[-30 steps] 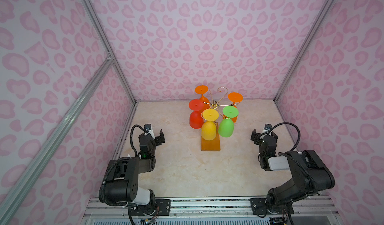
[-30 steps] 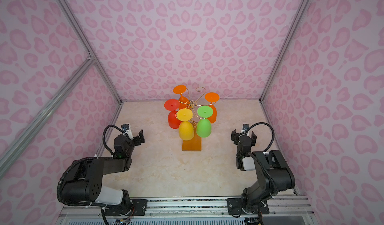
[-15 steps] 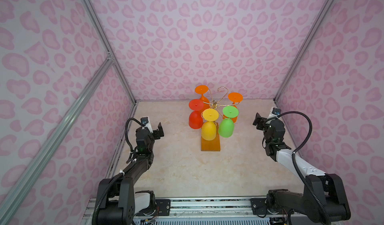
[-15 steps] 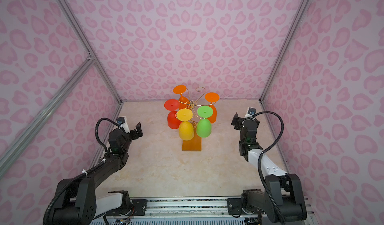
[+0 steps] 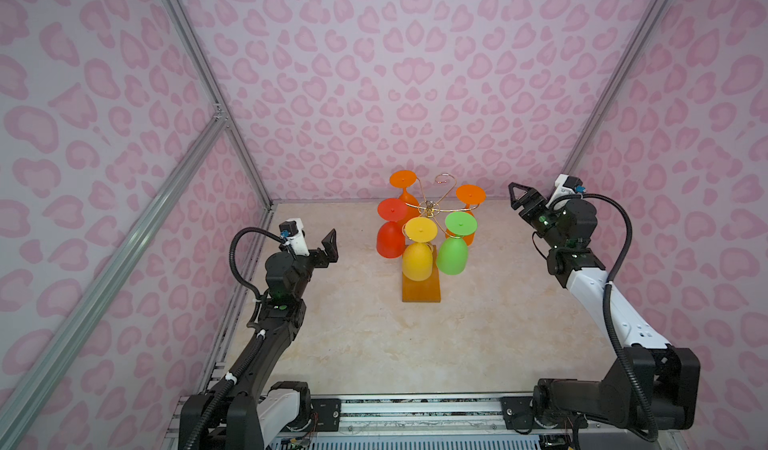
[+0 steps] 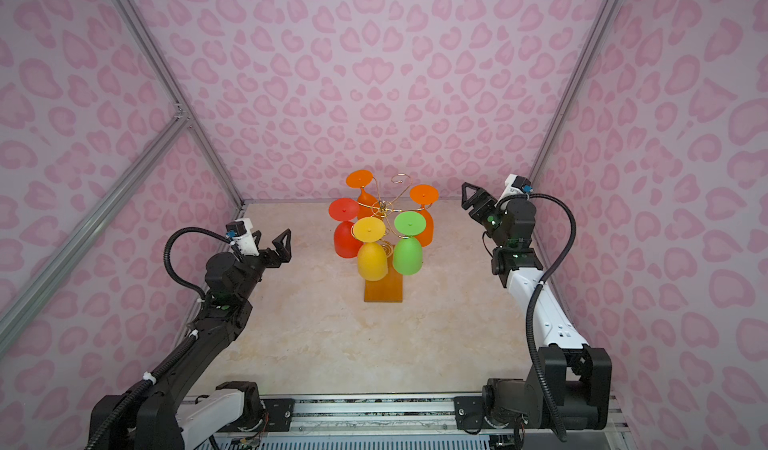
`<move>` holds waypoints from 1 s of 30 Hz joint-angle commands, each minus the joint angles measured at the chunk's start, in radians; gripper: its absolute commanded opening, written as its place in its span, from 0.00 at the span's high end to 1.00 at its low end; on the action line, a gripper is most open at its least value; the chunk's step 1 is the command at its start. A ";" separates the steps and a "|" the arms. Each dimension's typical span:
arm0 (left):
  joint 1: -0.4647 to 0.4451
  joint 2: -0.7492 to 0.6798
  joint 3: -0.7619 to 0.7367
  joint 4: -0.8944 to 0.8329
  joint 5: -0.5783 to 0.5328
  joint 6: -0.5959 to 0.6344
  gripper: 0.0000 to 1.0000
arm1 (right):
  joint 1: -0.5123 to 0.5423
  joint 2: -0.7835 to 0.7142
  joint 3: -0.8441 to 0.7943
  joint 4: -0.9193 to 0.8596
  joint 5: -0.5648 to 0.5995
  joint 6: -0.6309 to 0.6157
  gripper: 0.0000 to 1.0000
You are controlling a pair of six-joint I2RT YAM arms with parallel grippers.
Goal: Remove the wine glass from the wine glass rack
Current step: 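Reach the right gripper to the far orange glass while the left arm rises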
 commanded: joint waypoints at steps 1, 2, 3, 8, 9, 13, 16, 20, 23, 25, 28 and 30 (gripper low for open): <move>-0.006 0.015 0.010 -0.023 0.013 -0.004 0.03 | 0.002 0.047 0.010 0.166 -0.167 0.241 0.17; -0.008 0.018 0.010 -0.023 0.014 -0.005 0.03 | 0.003 0.063 0.008 0.209 -0.191 0.287 0.18; -0.010 0.022 0.012 -0.024 0.014 -0.004 0.03 | 0.005 0.077 0.004 0.255 -0.210 0.330 0.19; -0.014 0.038 0.022 -0.033 0.019 0.000 0.03 | 0.033 0.129 -0.015 0.433 -0.260 0.475 0.22; -0.014 0.040 0.024 -0.032 0.021 -0.001 0.03 | 0.044 0.133 -0.012 0.426 -0.260 0.470 0.23; -0.016 0.046 0.025 -0.036 0.027 -0.001 0.03 | 0.087 0.133 0.009 0.377 -0.257 0.438 0.24; -0.017 0.043 0.024 -0.040 0.018 0.003 0.03 | 0.114 0.133 0.049 0.285 -0.266 0.385 0.25; -0.017 0.037 0.022 -0.045 0.002 0.011 0.03 | 0.132 0.123 0.064 0.215 -0.257 0.341 0.27; -0.016 0.037 0.024 -0.044 0.008 0.010 0.03 | 0.132 0.118 0.060 0.196 -0.254 0.333 0.31; -0.017 0.038 0.025 -0.044 0.011 0.010 0.03 | 0.132 0.116 0.061 0.179 -0.254 0.324 0.32; -0.017 0.040 0.027 -0.046 0.008 0.009 0.03 | 0.132 0.110 0.056 0.174 -0.256 0.325 0.34; -0.017 0.038 0.027 -0.047 0.008 0.010 0.03 | 0.133 0.104 0.058 0.159 -0.256 0.322 0.36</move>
